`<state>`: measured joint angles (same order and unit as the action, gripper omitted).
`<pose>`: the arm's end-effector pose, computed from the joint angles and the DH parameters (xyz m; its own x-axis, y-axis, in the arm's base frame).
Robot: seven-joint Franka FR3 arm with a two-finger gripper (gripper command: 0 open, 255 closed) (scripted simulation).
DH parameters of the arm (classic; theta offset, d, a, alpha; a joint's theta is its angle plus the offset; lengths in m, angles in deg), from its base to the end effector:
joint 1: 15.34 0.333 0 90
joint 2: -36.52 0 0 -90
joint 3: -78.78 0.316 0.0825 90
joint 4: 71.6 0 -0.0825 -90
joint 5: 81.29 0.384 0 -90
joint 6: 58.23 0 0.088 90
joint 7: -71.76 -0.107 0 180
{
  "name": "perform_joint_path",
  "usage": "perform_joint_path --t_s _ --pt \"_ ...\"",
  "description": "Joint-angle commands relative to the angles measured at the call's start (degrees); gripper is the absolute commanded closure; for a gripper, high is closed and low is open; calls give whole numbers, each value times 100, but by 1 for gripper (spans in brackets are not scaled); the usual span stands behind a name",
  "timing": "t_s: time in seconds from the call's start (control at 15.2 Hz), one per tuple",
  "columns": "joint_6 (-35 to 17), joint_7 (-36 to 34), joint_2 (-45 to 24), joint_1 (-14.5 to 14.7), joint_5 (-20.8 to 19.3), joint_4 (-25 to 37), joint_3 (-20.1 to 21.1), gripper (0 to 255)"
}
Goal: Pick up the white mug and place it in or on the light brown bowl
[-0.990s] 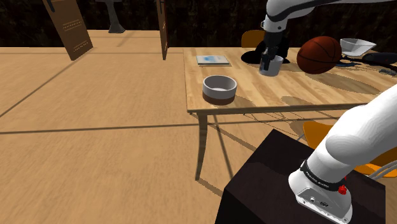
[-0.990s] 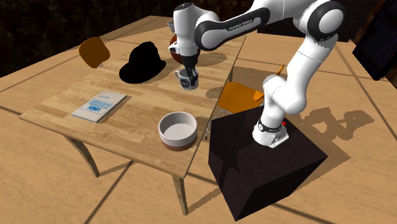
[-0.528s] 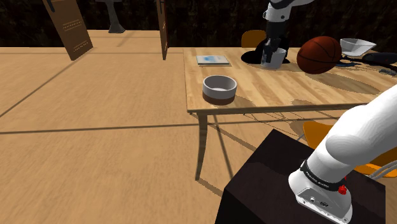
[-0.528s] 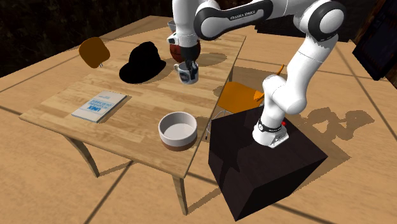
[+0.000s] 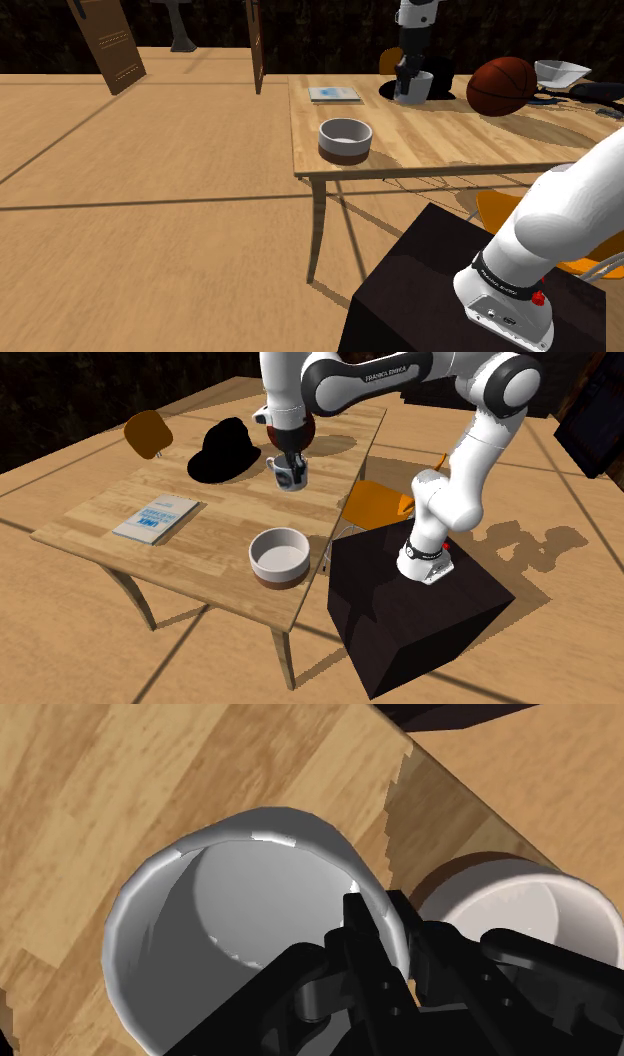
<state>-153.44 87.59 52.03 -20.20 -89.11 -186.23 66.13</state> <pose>0.4407 -0.1635 0.5642 0.9957 -0.0043 -0.0923 0.0006 -0.9986 0.0528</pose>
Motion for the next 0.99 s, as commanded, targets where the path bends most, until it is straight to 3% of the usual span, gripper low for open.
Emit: perform_joint_path --t_s 0.0,0.92 --pt "45 -267 -115 119 89 130 172 255" --pt "420 -1815 -1566 861 501 1837 1089 255"
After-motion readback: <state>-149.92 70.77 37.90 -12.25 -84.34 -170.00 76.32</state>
